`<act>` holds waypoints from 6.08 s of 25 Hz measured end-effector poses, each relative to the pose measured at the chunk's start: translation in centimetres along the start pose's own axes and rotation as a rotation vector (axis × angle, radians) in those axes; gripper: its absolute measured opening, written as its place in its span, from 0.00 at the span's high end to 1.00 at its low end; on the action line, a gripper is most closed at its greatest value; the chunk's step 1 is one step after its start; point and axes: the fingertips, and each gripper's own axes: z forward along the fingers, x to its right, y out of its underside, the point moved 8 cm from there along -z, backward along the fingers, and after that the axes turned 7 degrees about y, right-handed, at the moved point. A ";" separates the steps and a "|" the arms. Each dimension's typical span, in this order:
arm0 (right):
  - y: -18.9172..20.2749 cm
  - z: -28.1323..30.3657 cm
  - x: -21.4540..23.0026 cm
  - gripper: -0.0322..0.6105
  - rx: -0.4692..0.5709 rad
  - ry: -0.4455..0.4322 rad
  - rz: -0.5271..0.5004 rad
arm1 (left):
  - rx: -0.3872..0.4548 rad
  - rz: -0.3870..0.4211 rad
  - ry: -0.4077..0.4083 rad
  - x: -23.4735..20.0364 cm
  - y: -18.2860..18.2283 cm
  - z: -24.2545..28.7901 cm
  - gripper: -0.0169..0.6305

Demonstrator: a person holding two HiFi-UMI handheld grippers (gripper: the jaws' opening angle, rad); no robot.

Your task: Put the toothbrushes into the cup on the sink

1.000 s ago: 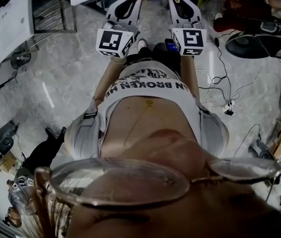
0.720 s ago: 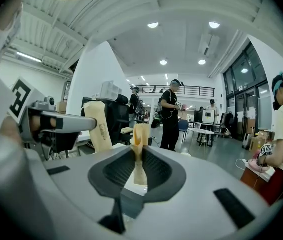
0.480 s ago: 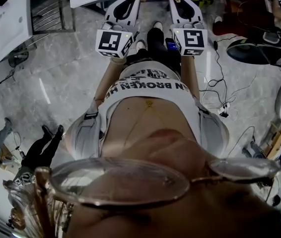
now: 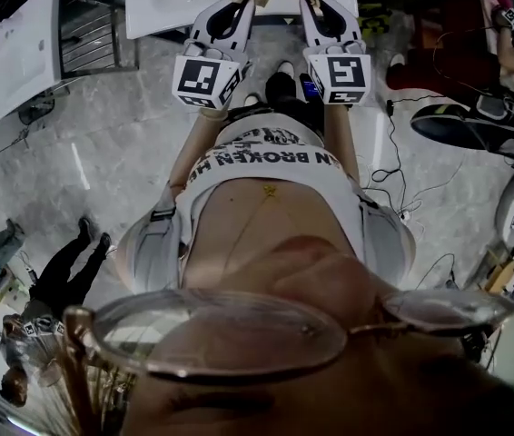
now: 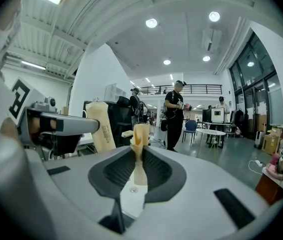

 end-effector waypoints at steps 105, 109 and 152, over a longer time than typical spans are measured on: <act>4.0 24.5 24.9 0.86 -0.113 0.172 -0.029 | -0.050 -0.006 0.034 -13.6 0.4 25.4 0.95; 6.4 26.6 25.2 0.86 -0.178 0.162 -0.028 | -0.051 -0.002 0.017 -13.9 0.3 25.1 0.95; 10.7 19.8 26.0 0.70 -0.266 0.296 0.162 | -0.059 0.040 0.173 -14.3 1.4 30.9 0.95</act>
